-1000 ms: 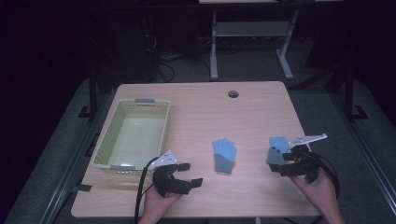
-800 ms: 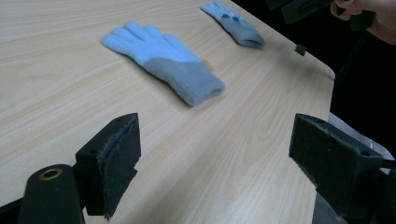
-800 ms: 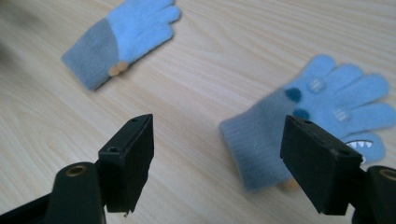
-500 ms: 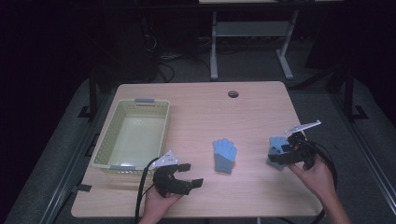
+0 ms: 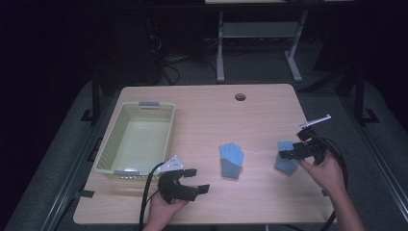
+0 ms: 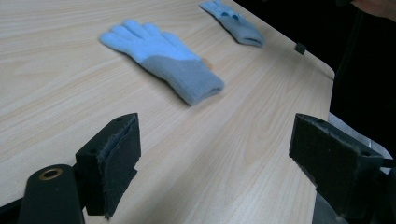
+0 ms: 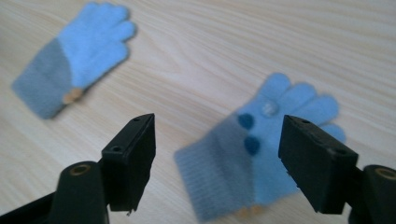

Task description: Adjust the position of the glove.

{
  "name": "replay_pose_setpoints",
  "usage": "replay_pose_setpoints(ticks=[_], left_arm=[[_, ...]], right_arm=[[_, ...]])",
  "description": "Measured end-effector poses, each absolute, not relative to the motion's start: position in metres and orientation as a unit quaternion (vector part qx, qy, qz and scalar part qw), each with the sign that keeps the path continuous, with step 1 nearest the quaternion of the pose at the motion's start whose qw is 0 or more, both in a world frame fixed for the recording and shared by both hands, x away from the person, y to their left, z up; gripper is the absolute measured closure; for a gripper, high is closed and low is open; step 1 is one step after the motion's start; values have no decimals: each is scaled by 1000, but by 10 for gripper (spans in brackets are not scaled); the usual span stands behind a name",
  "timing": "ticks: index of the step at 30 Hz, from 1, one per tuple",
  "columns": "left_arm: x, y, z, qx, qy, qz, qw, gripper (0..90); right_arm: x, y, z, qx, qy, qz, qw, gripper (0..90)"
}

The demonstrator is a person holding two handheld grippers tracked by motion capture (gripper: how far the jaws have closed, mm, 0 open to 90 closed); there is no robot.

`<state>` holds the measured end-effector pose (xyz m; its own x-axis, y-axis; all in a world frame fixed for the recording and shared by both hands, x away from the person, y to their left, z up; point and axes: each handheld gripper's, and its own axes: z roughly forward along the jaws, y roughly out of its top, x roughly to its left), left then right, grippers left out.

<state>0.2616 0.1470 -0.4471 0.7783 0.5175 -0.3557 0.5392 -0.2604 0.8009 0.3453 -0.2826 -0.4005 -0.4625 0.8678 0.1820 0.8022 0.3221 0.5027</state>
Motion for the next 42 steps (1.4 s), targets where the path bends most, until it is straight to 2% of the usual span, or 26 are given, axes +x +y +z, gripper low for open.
replay_pose_setpoints(ticks=[7, 28, 42], left_arm=[[262, 147, -449, 796, 332, -12, 507, 160], [262, 147, -449, 796, 331, -13, 507, 161], [262, 146, -450, 792, 338, -16, 508, 160]], right_arm=[[357, -289, -410, 541, 801, 252, 47, 321], [374, -281, -435, 562, 809, 167, 33, 558], [372, -268, -440, 557, 818, 130, 62, 662]])
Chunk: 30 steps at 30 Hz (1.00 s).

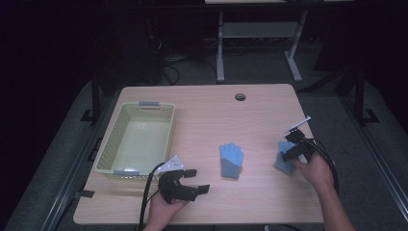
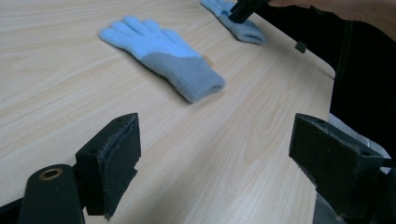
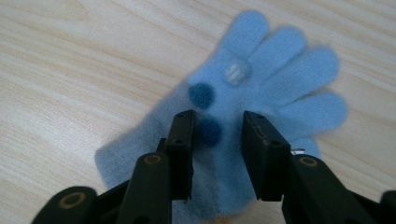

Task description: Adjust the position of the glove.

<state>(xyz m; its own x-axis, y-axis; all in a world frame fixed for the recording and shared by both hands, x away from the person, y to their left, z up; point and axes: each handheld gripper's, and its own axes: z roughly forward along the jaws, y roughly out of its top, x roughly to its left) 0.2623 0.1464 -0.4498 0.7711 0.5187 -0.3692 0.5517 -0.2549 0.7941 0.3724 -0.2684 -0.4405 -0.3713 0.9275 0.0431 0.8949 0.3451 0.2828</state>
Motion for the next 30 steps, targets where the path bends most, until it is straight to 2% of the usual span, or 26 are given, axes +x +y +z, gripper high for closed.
replay_pose_setpoints(ticks=[12, 30], left_arm=[[262, 148, -448, 790, 339, -14, 511, 162], [263, 150, -448, 785, 343, -17, 516, 162]], right_arm=[[373, -269, -440, 554, 819, 136, 58, 804], [364, -272, -426, 552, 815, 164, 66, 828]])
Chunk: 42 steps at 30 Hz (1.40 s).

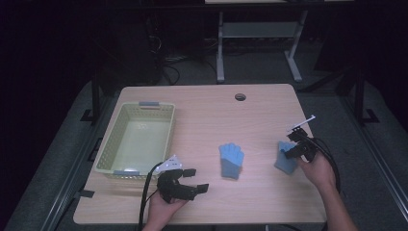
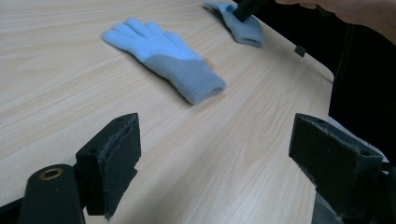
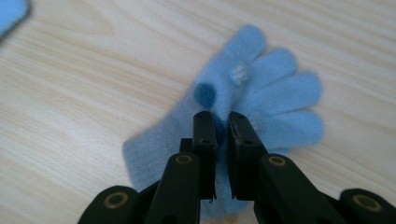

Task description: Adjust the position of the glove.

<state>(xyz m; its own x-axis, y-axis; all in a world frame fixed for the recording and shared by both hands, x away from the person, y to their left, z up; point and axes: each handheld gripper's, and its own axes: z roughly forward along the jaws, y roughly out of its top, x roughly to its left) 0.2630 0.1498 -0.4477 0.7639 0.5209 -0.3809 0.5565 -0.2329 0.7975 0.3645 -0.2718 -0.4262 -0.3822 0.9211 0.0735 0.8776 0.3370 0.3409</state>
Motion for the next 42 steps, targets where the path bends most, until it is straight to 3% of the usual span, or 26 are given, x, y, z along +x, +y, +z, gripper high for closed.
replay_pose_setpoints(ticks=[15, 42], left_arm=[[264, 150, -449, 784, 346, -25, 515, 162], [264, 152, -448, 784, 344, -21, 517, 162]], right_arm=[[355, -264, -394, 527, 822, 200, 83, 829], [351, -208, -359, 447, 861, 226, 84, 829]])
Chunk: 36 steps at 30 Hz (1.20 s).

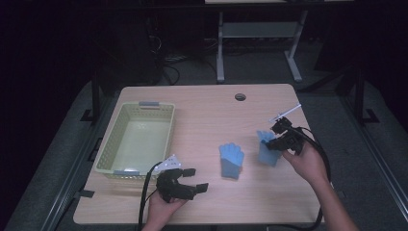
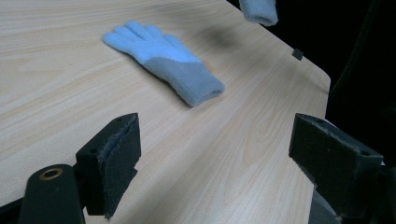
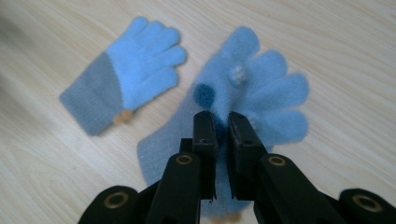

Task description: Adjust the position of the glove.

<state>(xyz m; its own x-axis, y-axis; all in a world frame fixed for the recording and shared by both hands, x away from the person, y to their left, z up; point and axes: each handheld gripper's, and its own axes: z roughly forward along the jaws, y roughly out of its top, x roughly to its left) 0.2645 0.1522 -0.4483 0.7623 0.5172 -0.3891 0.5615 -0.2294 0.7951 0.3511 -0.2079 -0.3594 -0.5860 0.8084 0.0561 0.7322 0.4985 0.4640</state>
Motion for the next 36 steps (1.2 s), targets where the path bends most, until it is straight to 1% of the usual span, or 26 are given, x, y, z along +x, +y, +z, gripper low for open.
replay_pose_setpoints(ticks=[22, 36], left_arm=[[264, 154, -447, 781, 348, -23, 518, 162], [264, 156, -445, 780, 346, -20, 521, 162]], right_arm=[[355, -156, -360, 400, 884, 233, 63, 829], [360, -126, -370, 379, 896, 229, 43, 826]])
